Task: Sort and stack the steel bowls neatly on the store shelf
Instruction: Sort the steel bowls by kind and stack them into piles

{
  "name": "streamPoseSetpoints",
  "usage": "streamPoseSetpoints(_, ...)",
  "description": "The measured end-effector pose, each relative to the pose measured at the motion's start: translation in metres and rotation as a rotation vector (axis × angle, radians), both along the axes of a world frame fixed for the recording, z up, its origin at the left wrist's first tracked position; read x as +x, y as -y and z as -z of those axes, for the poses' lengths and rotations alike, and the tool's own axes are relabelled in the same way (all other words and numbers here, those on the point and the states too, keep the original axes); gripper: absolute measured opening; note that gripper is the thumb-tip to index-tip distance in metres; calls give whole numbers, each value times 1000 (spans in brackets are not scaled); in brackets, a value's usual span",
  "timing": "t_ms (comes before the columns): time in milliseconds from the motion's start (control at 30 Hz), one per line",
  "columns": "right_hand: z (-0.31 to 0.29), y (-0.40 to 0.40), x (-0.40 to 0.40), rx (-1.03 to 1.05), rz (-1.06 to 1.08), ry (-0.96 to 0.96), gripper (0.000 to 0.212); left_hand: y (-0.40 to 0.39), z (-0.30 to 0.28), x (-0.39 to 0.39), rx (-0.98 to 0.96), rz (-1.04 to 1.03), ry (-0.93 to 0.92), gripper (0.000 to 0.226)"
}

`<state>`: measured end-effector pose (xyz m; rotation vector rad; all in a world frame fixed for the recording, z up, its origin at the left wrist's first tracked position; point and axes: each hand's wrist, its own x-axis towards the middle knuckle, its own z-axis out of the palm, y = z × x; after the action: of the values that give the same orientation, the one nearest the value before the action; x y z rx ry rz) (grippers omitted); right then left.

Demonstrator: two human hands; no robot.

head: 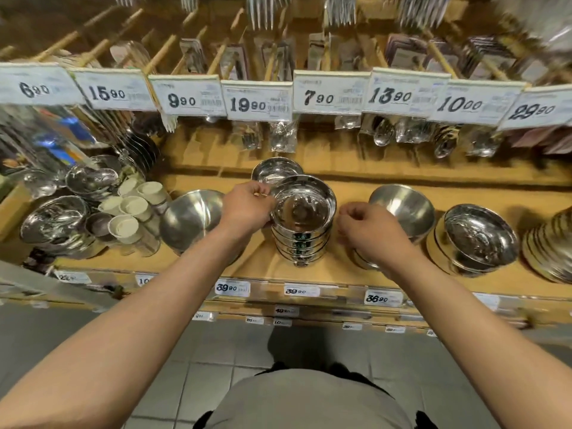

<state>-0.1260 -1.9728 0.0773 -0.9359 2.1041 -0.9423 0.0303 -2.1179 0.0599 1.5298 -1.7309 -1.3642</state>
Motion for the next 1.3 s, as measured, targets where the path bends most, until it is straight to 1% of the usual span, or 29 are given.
streamPoseSetpoints(67,5,4,4,4,21,-2,29,2,2,1,-9,15,17,6)
streamPoseSetpoints(133,9,8,7,5,47,17,41,5,3,1,-18,43,31,4)
streamPoseSetpoints(200,13,10,10,-12,86,42,46,6,5,2,-20,59,34,9)
streamPoseSetpoints(300,18,10,14,-29,114,71,44,8,8,2,-21,50,24,9)
streamPoseSetpoints(367,18,9,15,-32,132,104,38,7,8,2,-12,43,13,12)
streamPoseSetpoints(433,17,10,16,-38,153,128,35,7,9,3,-10,63,21,6)
streamPoseSetpoints(500,17,12,17,-35,164,154,42,6,8,5,9,86,59,20)
streamPoseSetpoints(533,18,13,18,-30,168,171,44,5,7,5,40,98,61,23)
streamPoseSetpoints(567,19,15,19,-28,170,190,39,3,7,5,79,110,48,22)
streamPoseSetpoints(633,22,17,19,-30,190,220,17,0,6,5,139,131,20,25)
streamPoseSetpoints(667,23,18,19,-34,204,220,11,-1,5,4,141,137,15,26)
streamPoseSetpoints(733,27,19,20,-37,220,215,10,-2,3,3,115,143,18,27)
streamPoseSetpoints(933,32,18,25,-50,252,229,20,3,0,2,65,156,67,32)
streamPoseSetpoints(1033,33,18,27,-60,266,244,30,7,1,3,60,176,88,37)
streamPoseSetpoints(1200,36,18,28,-50,286,265,34,9,6,5,97,192,49,35)
streamPoseSetpoints(1233,35,19,28,-37,282,274,42,9,7,6,119,191,35,36)
streamPoseSetpoints(1300,32,20,27,15,273,289,72,9,8,6,180,182,22,39)
